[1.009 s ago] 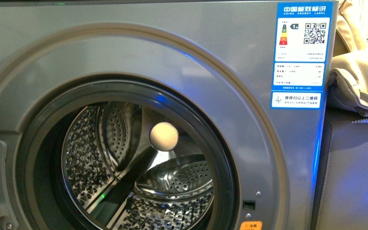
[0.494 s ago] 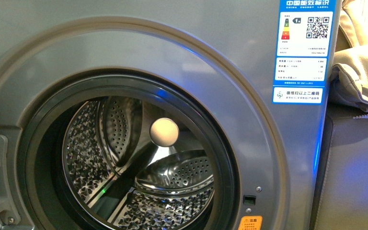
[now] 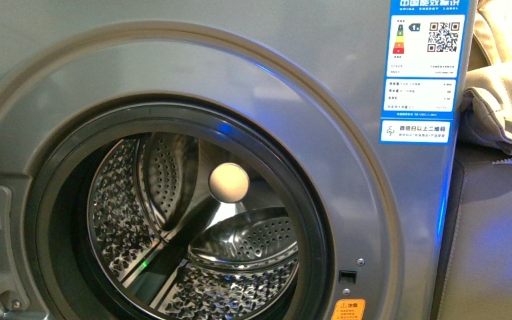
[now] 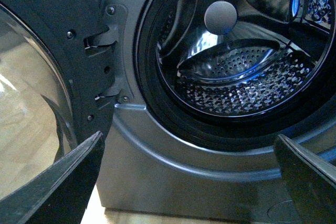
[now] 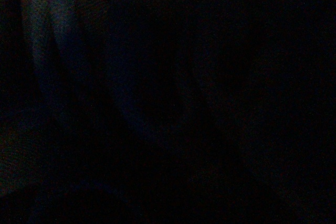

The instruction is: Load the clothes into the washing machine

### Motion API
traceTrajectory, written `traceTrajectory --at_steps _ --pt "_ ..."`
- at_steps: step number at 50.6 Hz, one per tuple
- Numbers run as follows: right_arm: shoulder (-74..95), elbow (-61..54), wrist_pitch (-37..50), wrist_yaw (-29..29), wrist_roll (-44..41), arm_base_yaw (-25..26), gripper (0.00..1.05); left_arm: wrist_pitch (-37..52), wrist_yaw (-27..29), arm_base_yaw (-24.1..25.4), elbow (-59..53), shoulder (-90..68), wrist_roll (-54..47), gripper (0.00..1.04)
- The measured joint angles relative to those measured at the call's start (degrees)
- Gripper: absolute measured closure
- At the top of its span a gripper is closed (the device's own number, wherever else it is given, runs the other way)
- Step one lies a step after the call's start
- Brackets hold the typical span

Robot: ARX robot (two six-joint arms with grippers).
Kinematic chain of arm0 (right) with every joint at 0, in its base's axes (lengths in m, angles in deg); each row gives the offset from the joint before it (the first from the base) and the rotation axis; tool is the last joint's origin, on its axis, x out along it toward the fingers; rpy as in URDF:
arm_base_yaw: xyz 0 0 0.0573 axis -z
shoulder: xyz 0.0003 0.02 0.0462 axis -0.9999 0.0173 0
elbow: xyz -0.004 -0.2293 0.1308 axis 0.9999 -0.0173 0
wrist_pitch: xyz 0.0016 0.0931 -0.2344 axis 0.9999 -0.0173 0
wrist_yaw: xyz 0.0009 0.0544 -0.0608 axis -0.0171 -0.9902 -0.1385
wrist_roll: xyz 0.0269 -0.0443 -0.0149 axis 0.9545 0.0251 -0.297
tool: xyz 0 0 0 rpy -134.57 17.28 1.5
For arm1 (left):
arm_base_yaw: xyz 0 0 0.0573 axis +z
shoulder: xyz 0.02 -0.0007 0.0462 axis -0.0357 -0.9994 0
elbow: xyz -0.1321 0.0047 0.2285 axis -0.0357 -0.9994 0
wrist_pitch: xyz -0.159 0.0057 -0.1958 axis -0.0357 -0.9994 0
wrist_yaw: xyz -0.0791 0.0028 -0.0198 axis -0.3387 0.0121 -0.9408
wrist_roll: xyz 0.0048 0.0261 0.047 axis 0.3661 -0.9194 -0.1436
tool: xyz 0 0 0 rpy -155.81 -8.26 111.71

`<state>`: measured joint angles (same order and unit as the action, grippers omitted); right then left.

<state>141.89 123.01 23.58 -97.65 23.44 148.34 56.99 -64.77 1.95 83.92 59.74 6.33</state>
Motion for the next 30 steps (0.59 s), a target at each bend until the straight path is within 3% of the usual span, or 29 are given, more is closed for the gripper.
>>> traceTrajectory --at_steps 20,30 --pt "-8.79 -7.19 6.58 0.52 8.44 -2.84 0.88 0.00 0.00 0.00 0.00 0.00 0.00 0.07" --pt "-21.77 -14.03 13.57 -0.68 9.09 -4.61 0.92 0.00 0.00 0.00 0.00 0.00 0.00 0.07"
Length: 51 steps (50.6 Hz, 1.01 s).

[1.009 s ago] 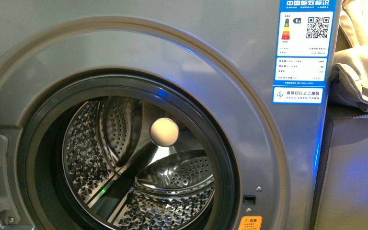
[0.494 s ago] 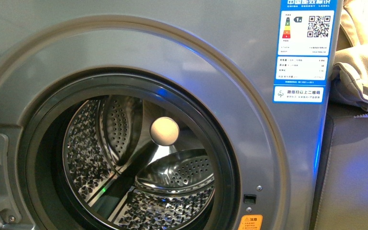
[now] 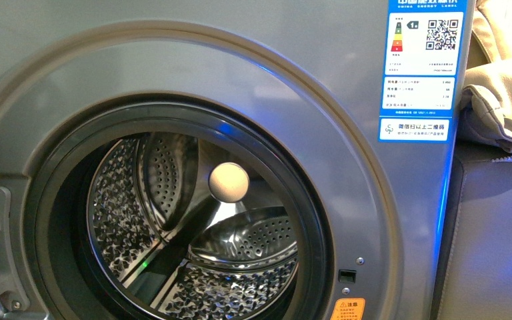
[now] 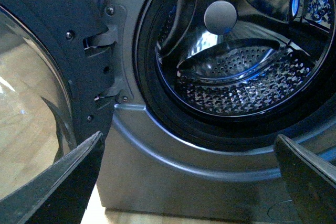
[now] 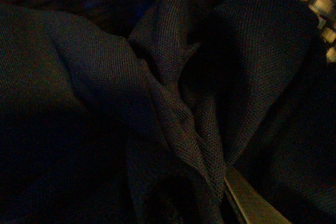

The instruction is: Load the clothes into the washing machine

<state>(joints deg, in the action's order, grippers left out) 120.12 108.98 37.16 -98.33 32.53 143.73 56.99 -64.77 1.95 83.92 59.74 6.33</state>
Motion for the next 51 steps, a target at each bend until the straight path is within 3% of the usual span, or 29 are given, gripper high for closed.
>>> traceTrajectory --at_steps 13,29,51 --pt "-16.79 -9.66 6.19 -5.38 -0.59 -0.48 0.93 0.00 0.00 0.00 0.00 0.00 0.00 0.07" --pt "-38.88 -16.79 7.39 -11.96 2.75 -0.37 0.93 0.00 0.00 0.00 0.00 0.00 0.00 0.07" --pt "-70.10 -10.82 4.15 -20.72 18.51 -0.24 0.93 0.00 0.00 0.00 0.00 0.00 0.00 0.07"
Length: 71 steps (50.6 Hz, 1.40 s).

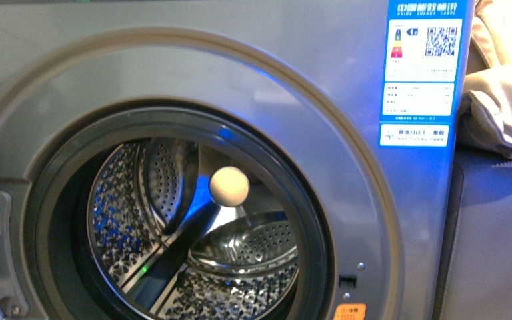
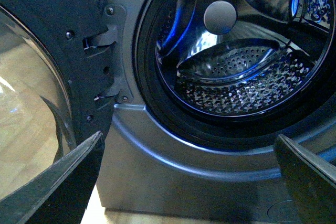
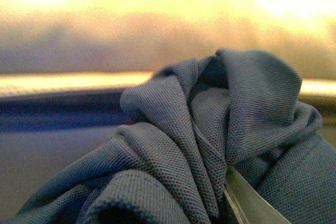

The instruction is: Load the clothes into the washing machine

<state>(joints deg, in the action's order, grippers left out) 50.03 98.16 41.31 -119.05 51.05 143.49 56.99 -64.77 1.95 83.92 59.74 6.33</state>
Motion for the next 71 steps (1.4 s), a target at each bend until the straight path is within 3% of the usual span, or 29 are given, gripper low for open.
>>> traceTrajectory --at_steps 11,20,28,37,55,61,71 --pt "-6.86 7.43 -0.72 -1.44 7.21 -1.79 0.93 0.00 0.00 0.00 0.00 0.00 0.00 0.07" --pt "-10.19 16.79 -2.43 0.13 13.18 -6.73 0.93 0.00 0.00 0.00 0.00 0.00 0.00 0.07" --pt "-11.69 27.08 -9.92 4.57 15.04 -14.97 0.93 0.00 -0.02 0.00 0.00 0.00 0.00 0.07" --pt "-13.92 37.33 -24.41 11.13 11.58 -30.32 0.93 0.00 0.00 0.00 0.00 0.00 0.00 0.07" --pt "-13.73 45.75 -37.99 25.31 2.82 -57.29 0.93 0.00 0.00 0.00 0.00 0.00 0.00 0.07" --pt "-13.84 46.40 -39.67 26.67 3.50 -61.68 0.93 0.00 0.00 0.00 0.00 0.00 0.00 0.07" --pt "-13.84 46.40 -39.74 26.93 3.63 -61.92 0.93 0.00 0.00 0.00 0.00 0.00 0.00 0.07"
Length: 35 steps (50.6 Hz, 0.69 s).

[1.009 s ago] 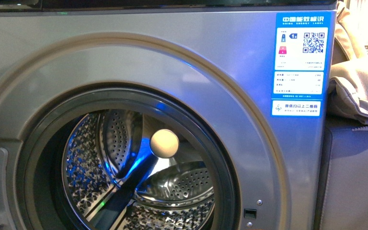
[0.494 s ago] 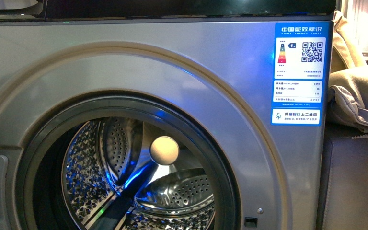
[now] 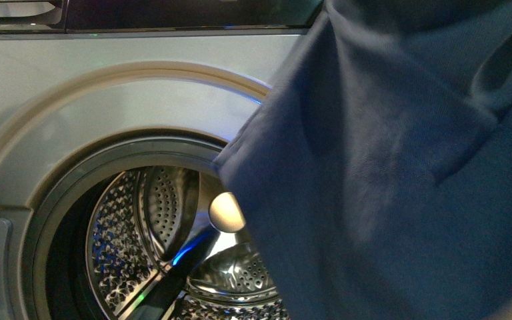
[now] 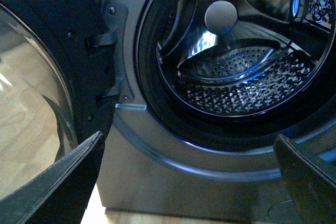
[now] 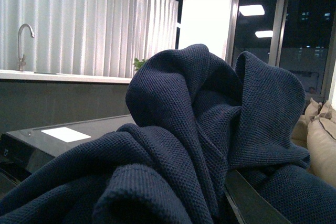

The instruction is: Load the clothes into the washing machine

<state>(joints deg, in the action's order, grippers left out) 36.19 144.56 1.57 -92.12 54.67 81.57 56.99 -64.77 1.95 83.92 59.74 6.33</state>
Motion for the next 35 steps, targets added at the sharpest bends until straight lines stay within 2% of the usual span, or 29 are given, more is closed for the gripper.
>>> traceTrajectory --at_steps 35 --pt "0.00 0.00 0.00 0.02 0.00 0.00 0.93 0.00 0.00 0.00 0.00 0.00 0.00 0.07"
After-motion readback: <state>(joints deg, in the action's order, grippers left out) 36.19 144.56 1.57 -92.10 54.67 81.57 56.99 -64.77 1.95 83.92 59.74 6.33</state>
